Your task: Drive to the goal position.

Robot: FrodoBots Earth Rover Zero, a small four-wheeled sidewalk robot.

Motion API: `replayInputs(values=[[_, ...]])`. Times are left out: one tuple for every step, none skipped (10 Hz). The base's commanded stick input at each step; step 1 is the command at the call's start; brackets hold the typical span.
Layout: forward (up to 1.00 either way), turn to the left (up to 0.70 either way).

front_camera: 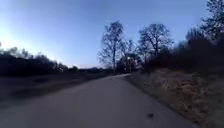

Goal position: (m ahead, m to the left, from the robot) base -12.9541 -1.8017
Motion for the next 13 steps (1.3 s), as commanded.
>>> replayInputs(values=[[1.00, 0.00], [1.00, 0.00], [1.00, 0.00], [1.00, 0.00], [1.00, 0.00], [1.00, 0.00], [1.00, 0.00], [1.00, 0.00], [1.00, 0.00], [1.00, -0.08], [1.00, -0.38], [1.00, -0.40], [1.00, -0.40]])
